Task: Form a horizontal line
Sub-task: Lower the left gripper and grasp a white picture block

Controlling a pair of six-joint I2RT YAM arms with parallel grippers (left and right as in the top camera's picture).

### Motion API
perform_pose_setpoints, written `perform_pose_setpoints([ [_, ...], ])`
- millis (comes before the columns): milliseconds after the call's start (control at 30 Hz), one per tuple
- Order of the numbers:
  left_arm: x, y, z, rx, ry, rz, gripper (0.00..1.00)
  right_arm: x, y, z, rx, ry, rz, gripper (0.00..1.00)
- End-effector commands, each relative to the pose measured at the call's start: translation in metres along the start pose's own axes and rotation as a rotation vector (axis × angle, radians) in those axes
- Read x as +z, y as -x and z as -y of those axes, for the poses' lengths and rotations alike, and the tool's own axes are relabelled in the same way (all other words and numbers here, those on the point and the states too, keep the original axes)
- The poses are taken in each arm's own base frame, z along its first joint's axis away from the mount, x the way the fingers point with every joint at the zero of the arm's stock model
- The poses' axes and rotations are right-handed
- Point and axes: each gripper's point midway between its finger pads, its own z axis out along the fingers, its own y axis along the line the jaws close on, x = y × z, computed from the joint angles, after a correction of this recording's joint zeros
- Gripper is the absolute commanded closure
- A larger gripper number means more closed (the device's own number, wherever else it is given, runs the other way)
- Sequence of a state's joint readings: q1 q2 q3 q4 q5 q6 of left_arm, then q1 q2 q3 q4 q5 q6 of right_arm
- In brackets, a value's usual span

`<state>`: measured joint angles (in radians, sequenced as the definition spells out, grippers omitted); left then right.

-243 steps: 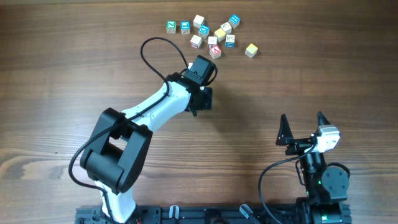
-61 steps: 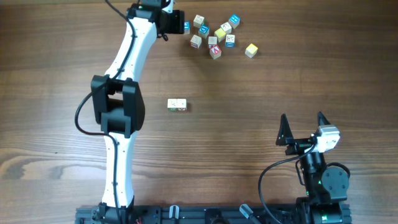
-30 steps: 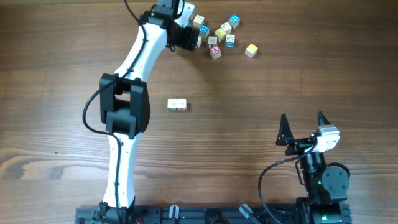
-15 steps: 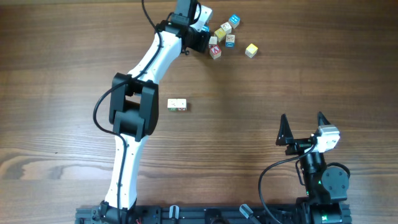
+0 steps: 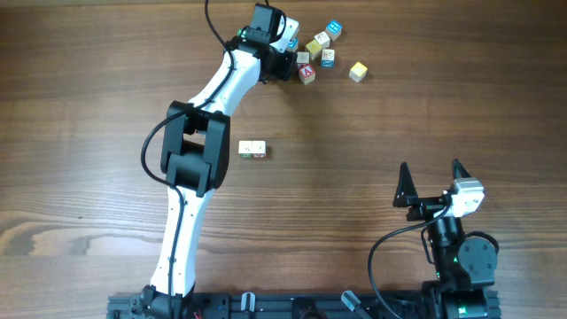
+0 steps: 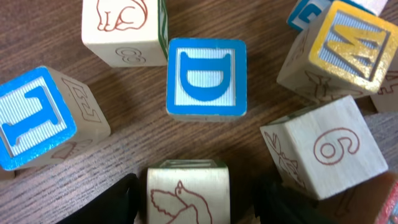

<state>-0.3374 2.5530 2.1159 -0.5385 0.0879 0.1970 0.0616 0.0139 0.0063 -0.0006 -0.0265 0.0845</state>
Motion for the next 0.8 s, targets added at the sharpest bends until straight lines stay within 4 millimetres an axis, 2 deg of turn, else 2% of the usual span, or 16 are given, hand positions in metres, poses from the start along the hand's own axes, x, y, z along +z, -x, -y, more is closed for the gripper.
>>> perform_pose_setpoints([
  [0, 0.011, -0.009, -0.008, -0.015, 0.016, -0.008, 0.38, 0.0, 0.001, -0.002, -0.006, 0.014, 0.003, 0.0],
  [100, 0.009, 0.002, -0.009, -0.068, 0.02, 0.032, 0.43, 0.0, 0.001, -0.002, -0.006, 0.014, 0.003, 0.0],
  [300, 0.005, 0.005, -0.009, -0.068, 0.021, 0.038, 0.56, 0.0, 0.001, -0.002, -0.006, 0.014, 0.003, 0.0],
  [367, -0.002, 0.01, -0.009, -0.067, 0.021, 0.047, 0.66, 0.0, 0.001, -0.002, -0.006, 0.014, 0.003, 0.0],
  [467, -0.015, 0.02, -0.009, -0.076, 0.023, 0.069, 0.72, 0.0, 0.001, -0.002, -0.006, 0.014, 0.003, 0.0],
  [600, -0.048, 0.032, -0.008, -0.077, 0.024, 0.07, 0.75, 0.0, 0.001, -0.002, -0.006, 0.014, 0.003, 0.0],
  [667, -0.085, 0.042, -0.006, -0.077, 0.024, 0.071, 0.77, 0.0, 0.001, -0.002, -0.006, 0.014, 0.003, 0.0],
  [767, -0.151, 0.054, -0.003, -0.125, 0.025, 0.081, 0.75, 0.0, 0.001, -0.002, -0.006, 0.014, 0.003, 0.0],
])
